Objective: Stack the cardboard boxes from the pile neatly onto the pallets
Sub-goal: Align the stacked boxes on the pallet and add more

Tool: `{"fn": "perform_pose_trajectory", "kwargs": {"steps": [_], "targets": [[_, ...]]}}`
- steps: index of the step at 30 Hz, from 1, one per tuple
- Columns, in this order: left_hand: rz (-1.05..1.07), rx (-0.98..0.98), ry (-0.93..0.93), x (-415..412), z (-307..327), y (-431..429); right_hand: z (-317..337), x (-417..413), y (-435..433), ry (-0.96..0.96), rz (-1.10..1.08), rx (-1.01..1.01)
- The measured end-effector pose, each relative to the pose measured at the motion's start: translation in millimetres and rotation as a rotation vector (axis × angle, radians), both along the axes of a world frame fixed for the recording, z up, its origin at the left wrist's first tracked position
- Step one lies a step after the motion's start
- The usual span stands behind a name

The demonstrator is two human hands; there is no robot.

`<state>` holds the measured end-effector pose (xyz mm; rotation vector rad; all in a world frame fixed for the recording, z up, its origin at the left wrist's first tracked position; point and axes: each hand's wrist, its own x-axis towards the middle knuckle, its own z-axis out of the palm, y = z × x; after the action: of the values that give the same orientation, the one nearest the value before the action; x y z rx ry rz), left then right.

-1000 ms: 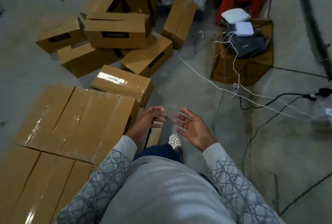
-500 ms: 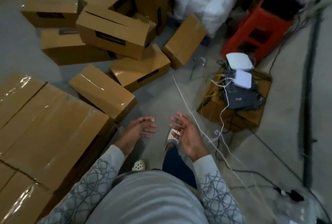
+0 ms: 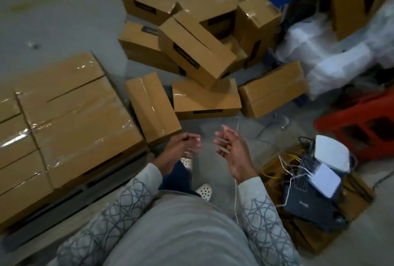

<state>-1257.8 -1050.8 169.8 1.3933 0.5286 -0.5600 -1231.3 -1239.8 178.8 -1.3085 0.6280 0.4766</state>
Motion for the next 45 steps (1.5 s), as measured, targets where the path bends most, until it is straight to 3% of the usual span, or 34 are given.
{"fn": "perform_pose_trajectory", "kwargs": {"steps": [11,21,28,40,45], "targets": [[0.18,0.027,0.021,183.9,-19.9,19.4,-10.1,201.4,16.2,-0.007,0.109,-0.067],[0.179,-0.018,0.049,312.2,-22.2,-14.0,-15.6,308.0,12.6,0.027,0.128,-0.172],[0.203,0.048,0.091,388.7,-42.9,-41.6,-68.4,392.1,-4.0,0.013,0.237,-0.284],[0.488,0.126,0.335,559.8,-179.9,-47.7,-200.3,593.5,1.2,-0.104,0.583,-0.453],[0.606,0.17,0.416,619.8,-292.0,-29.9,-323.2,694.9,19.2,-0.318,0.709,-0.8]]}}
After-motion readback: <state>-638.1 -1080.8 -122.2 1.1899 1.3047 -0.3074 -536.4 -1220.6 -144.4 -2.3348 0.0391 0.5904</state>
